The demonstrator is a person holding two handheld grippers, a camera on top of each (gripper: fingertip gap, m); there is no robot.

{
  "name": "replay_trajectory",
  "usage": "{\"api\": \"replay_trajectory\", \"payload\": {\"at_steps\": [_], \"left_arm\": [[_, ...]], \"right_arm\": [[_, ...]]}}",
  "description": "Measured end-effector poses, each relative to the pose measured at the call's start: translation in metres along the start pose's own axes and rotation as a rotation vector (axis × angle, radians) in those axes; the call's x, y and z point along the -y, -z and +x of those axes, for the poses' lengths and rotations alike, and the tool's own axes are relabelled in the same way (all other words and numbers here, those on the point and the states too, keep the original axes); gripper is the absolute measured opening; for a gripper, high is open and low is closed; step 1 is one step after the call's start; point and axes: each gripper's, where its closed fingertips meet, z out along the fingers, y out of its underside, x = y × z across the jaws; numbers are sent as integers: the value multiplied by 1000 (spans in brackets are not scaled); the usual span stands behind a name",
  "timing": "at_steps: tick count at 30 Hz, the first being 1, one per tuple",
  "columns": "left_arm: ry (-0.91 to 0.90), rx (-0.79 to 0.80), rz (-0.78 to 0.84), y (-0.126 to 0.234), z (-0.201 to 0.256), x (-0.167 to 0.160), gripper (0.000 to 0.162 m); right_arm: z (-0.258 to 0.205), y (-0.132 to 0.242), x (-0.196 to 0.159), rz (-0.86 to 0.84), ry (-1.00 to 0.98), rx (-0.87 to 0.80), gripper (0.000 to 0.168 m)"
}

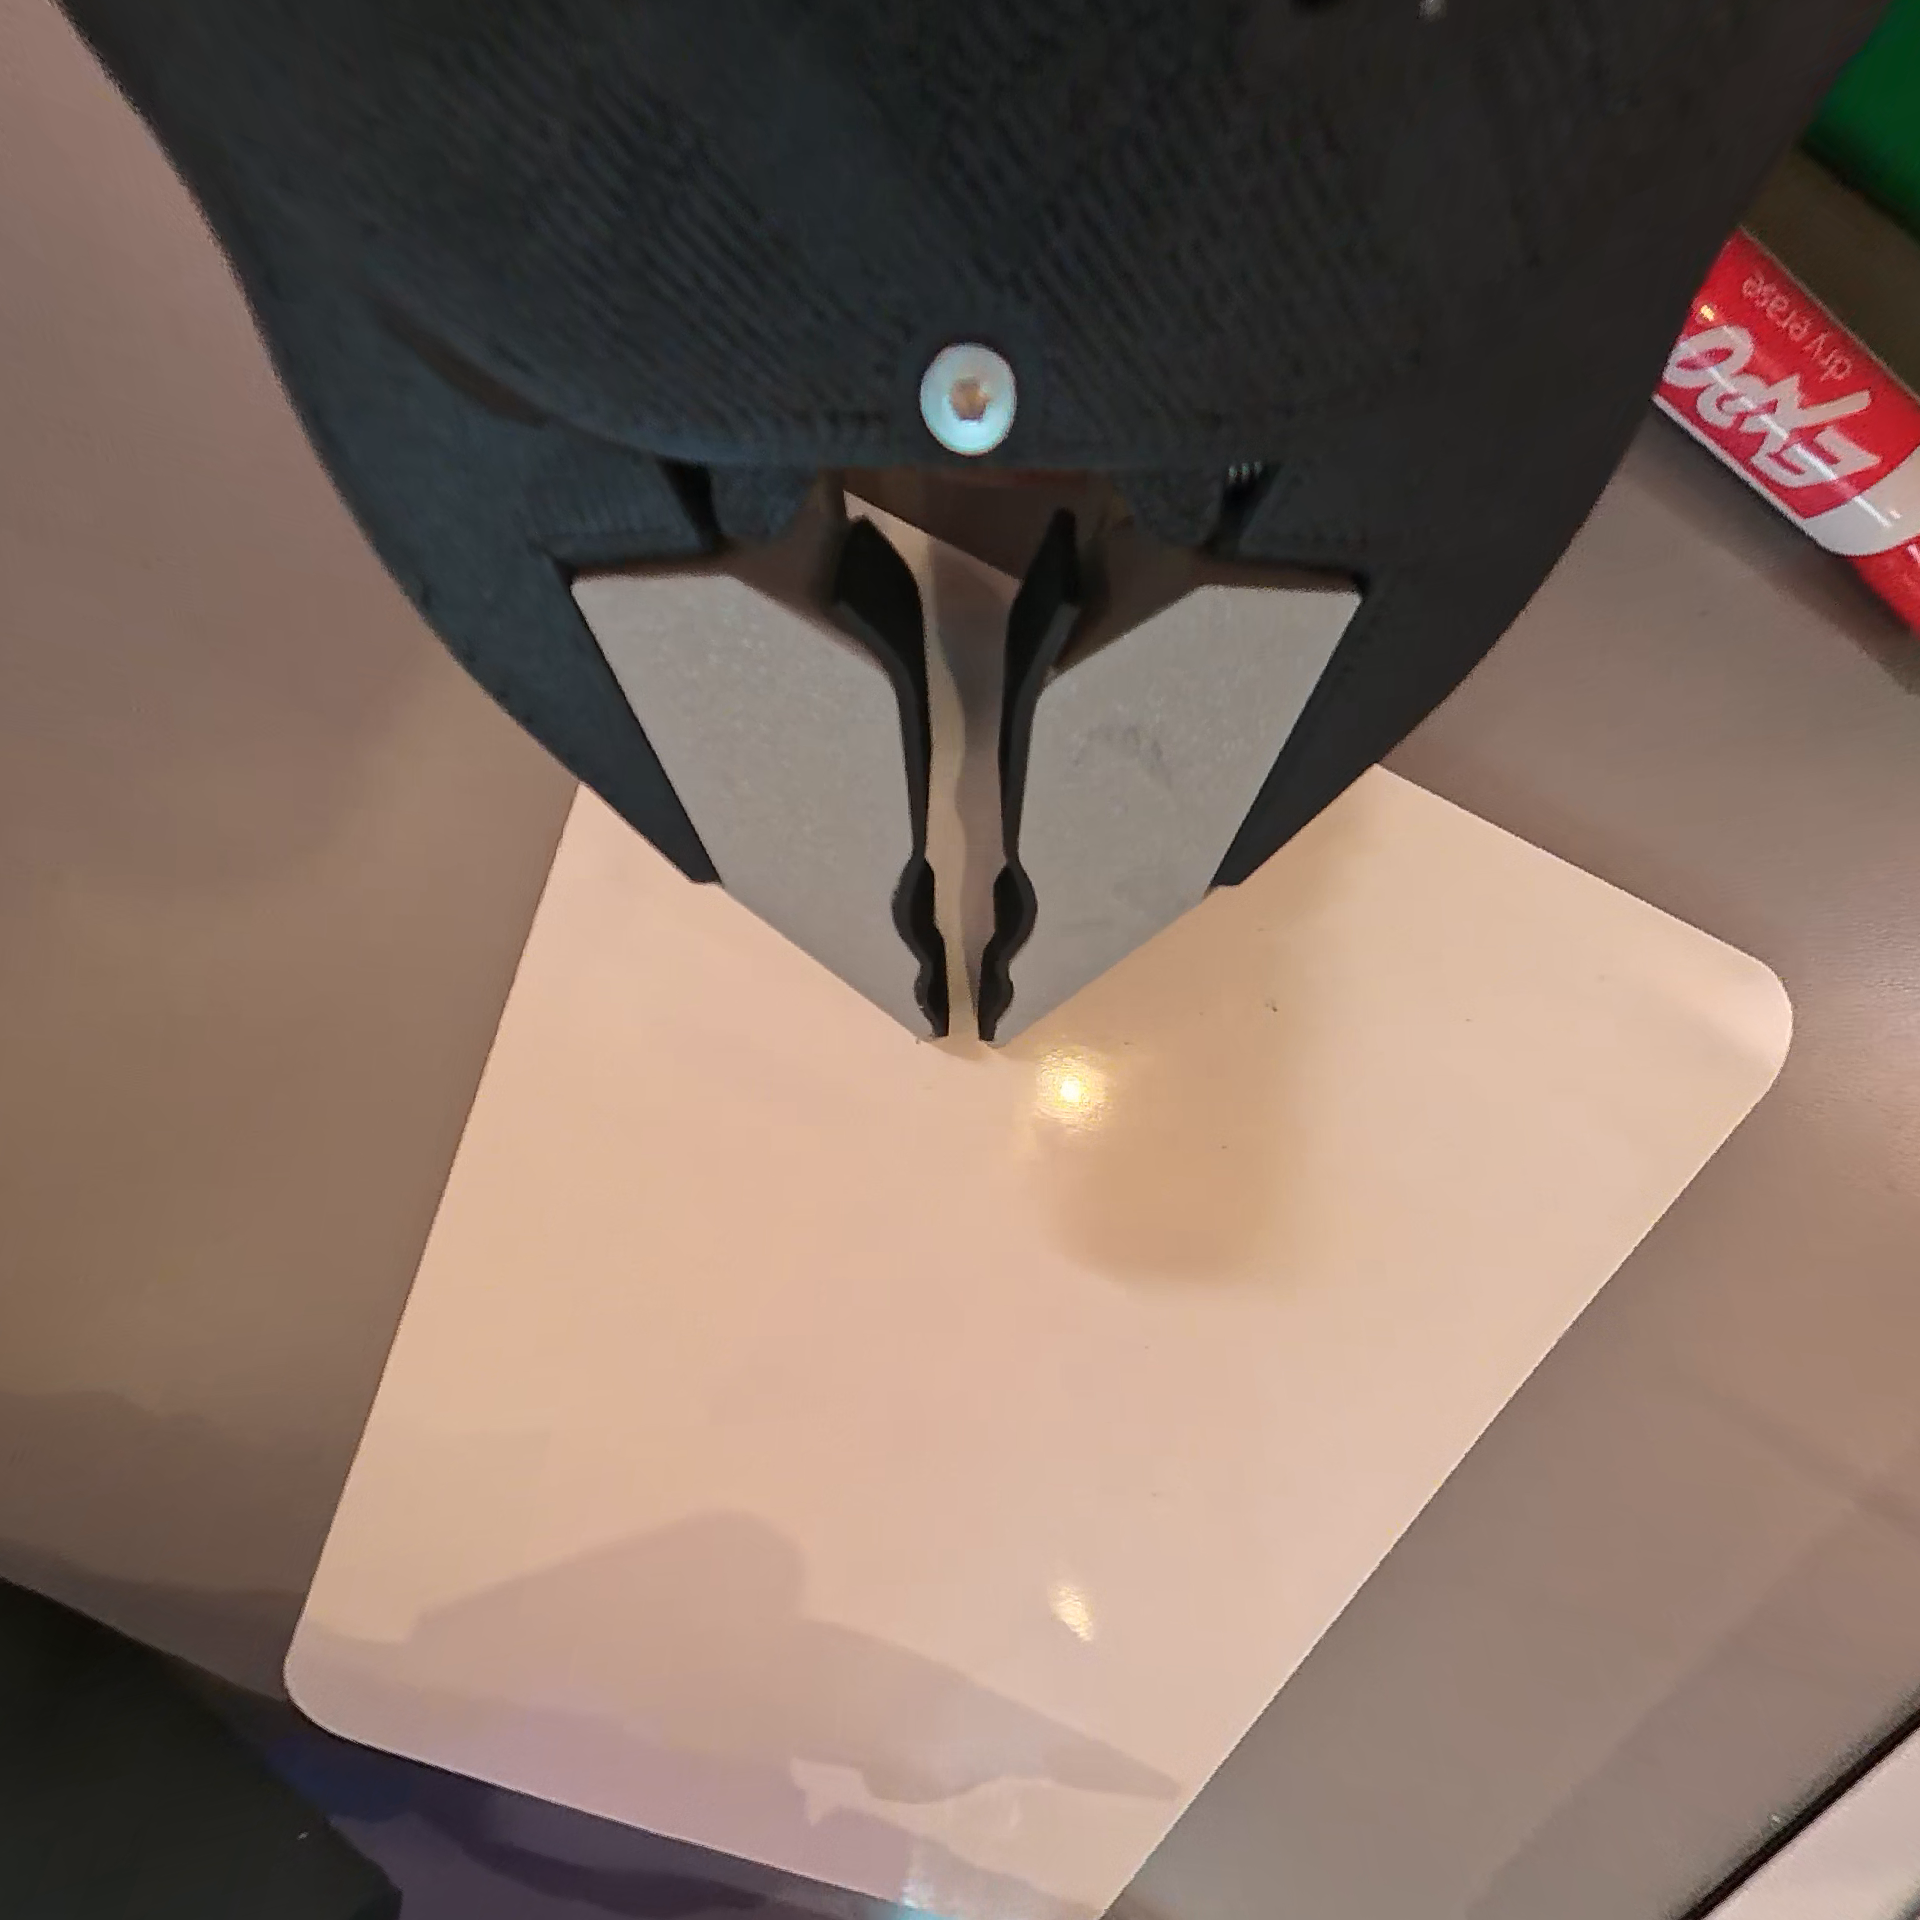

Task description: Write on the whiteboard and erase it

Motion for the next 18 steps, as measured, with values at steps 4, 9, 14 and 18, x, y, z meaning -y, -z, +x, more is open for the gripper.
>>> {"api": "replay_trajectory", "payload": {"at_steps": [4, 9, 14, 18], "left_arm": [[3, 3, 0, 0, -1, 0, 3], [5, 2, 1, 0, -1, 0, 4], [6, 2, 1, 0, -1, 0, 4], [-15, 73, -2, 0, -7, 0, 6]], "right_arm": [[1, -2, -2, 1, -1, -4, 64], [-3, -2, 2, 26, -4, 10, 64], [-15, -7, -2, 0, 28, 31, 66], [-41, -6, 4, 22, -20, 160, 66]]}}
